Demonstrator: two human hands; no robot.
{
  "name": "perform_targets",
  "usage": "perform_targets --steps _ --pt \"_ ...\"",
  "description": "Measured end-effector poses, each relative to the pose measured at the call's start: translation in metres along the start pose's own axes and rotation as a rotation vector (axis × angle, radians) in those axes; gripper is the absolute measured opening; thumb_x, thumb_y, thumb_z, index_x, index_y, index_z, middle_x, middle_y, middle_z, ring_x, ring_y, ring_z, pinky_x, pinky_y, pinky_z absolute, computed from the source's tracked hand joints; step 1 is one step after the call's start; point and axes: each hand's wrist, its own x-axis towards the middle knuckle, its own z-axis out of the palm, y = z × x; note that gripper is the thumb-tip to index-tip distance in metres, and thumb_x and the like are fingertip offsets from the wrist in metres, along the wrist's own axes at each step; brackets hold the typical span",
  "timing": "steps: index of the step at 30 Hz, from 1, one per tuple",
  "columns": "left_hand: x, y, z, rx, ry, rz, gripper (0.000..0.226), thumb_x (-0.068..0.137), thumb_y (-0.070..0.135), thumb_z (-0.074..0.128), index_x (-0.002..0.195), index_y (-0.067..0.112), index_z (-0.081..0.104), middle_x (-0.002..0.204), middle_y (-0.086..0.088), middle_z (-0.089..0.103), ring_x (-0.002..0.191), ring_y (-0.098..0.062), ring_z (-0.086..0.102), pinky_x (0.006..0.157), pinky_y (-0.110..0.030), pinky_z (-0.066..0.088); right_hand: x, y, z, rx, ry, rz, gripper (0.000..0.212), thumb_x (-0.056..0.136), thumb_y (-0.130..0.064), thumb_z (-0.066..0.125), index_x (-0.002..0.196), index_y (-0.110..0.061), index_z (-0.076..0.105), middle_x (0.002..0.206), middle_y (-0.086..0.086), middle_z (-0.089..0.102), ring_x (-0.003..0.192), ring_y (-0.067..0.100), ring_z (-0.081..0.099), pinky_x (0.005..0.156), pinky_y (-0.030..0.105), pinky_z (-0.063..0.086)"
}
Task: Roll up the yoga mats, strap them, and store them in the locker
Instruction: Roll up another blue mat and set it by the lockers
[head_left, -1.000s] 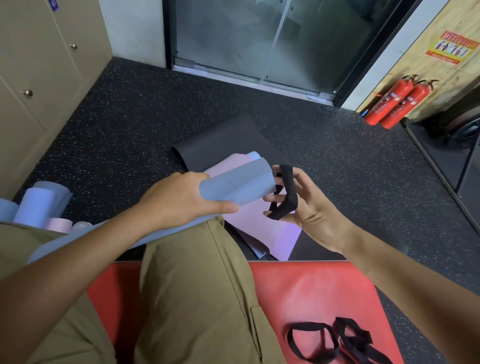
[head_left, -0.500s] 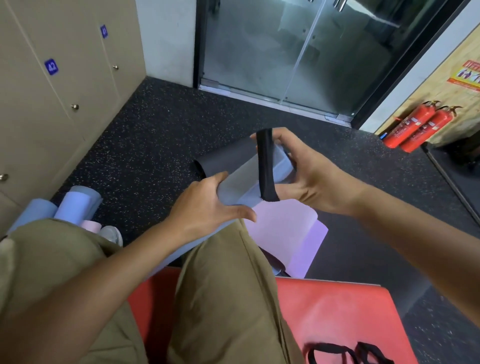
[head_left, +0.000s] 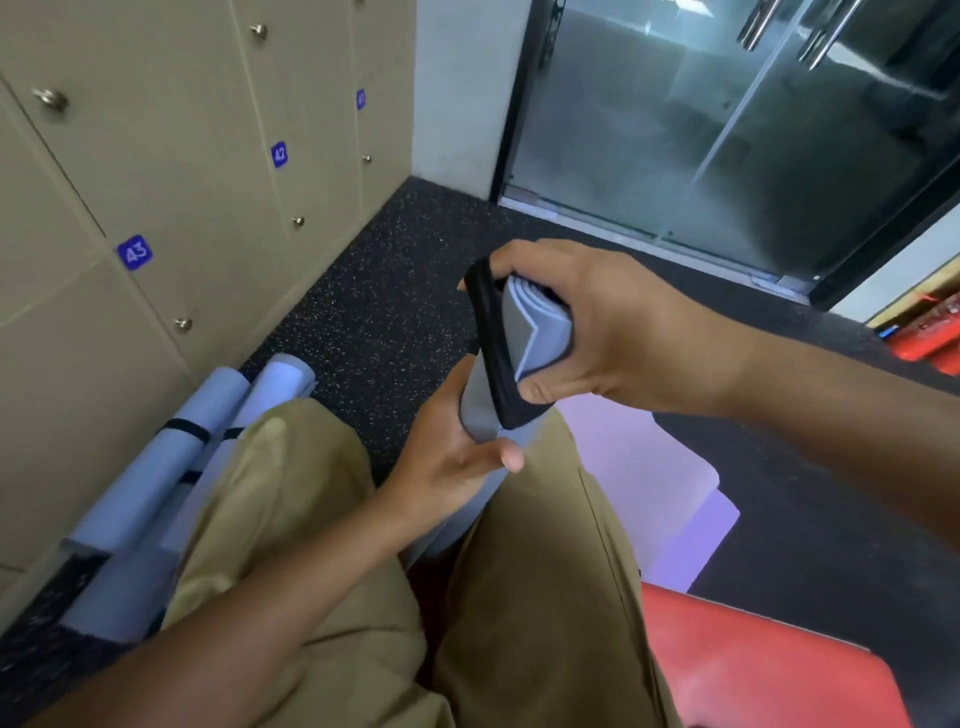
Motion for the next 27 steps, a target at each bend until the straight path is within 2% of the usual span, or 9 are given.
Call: perform_targets --steps 6,8,10,12,14,17,22,25,27 --pt "-0.009 0.016 -0.022 0.005 0.065 0.078 0.093 0.071 0.092 0.050 0.135 0.025 0.042 0.128 0.007 0.058 0.118 -0.001 0.058 0.095 -0.031 0.051 0.012 -0.014 0.007 -0.027 0.002 -0.028 0.063 0.066 -0.037 0.083 0.122 -0.026 0.055 0.106 0.002 0.059 0.094 0.018 0.057 0.081 0.034 0.047" --pt "-0.006 0.032 -0.028 -0.013 0.236 0.099 0.083 0.076 0.091 0.047 0.128 0.026 0.045 0.119 0.004 0.061 0.109 -0.008 0.062 0.091 -0.033 0.051 0.014 -0.017 0.008 -0.031 -0.002 -0.024 0.065 0.066 -0.040 0.086 0.122 -0.028 0.054 0.106 0.000 0.059 0.095 0.019 0.057 0.082 0.036 0.049" --pt "0.001 0.051 -0.036 -0.055 0.411 0.069 0.066 0.080 0.086 0.052 0.108 0.026 0.053 0.096 0.000 0.061 0.084 -0.022 0.060 0.075 -0.038 0.048 0.014 -0.019 0.009 -0.038 0.008 -0.023 0.065 0.066 -0.039 0.088 0.121 -0.028 0.054 0.104 -0.001 0.058 0.092 0.017 0.056 0.082 0.033 0.048" --pt "0.003 0.072 -0.042 -0.061 0.376 0.046 0.047 0.088 0.064 0.057 0.095 0.018 0.055 0.082 -0.009 0.053 0.073 -0.028 0.049 0.066 -0.040 0.044 0.015 -0.020 0.010 -0.037 0.024 -0.027 0.064 0.065 -0.039 0.088 0.118 -0.028 0.053 0.102 -0.003 0.058 0.089 0.014 0.055 0.080 0.031 0.048" --pt "0.001 0.087 -0.045 -0.080 0.294 0.015 0.040 0.084 0.054 0.066 0.091 0.014 0.060 0.077 -0.007 0.059 0.070 -0.021 0.053 0.065 -0.034 0.048 0.016 -0.020 0.011 -0.038 0.037 -0.022 0.065 0.065 -0.040 0.088 0.117 -0.031 0.051 0.103 -0.004 0.058 0.090 0.013 0.055 0.081 0.033 0.049" --pt "0.000 0.100 -0.048 -0.136 0.237 -0.084 0.040 0.084 0.040 0.078 0.100 0.005 0.068 0.092 -0.013 0.076 0.079 -0.024 0.068 0.073 -0.038 0.058 0.015 -0.021 0.012 -0.057 0.046 -0.017 0.075 0.066 -0.042 0.083 0.131 -0.030 0.048 0.107 -0.004 0.057 0.096 0.013 0.054 0.085 0.035 0.049" --pt "0.004 0.111 -0.052 -0.164 0.179 -0.200 0.044 0.103 0.026 0.058 0.114 -0.017 0.059 0.106 -0.026 0.072 0.091 -0.023 0.069 0.089 -0.048 0.059 0.012 -0.026 0.015 -0.058 0.059 -0.018 0.078 0.071 -0.037 0.083 0.136 -0.032 0.041 0.109 -0.009 0.045 0.093 0.013 0.051 0.084 0.032 0.047" --pt "0.004 0.108 -0.053 -0.210 0.212 -0.224 0.034 0.105 0.022 0.055 0.106 -0.011 0.060 0.090 -0.018 0.066 0.086 -0.022 0.064 0.090 -0.052 0.057 0.010 -0.022 0.019 0.011 0.107 -0.002 0.085 0.069 -0.030 0.087 0.141 -0.027 0.043 0.117 -0.008 0.051 0.099 0.008 0.051 0.086 0.021 0.042" --pt "0.001 0.101 -0.053 -0.245 0.228 -0.232 0.023 0.105 0.019 0.053 0.094 0.000 0.058 0.083 -0.007 0.063 0.078 -0.017 0.061 0.083 -0.041 0.058 0.006 -0.019 0.019 0.135 0.124 0.023 0.098 0.066 -0.024 0.089 0.149 -0.030 0.037 0.121 -0.009 0.058 0.099 0.002 0.055 0.084 0.013 0.043"
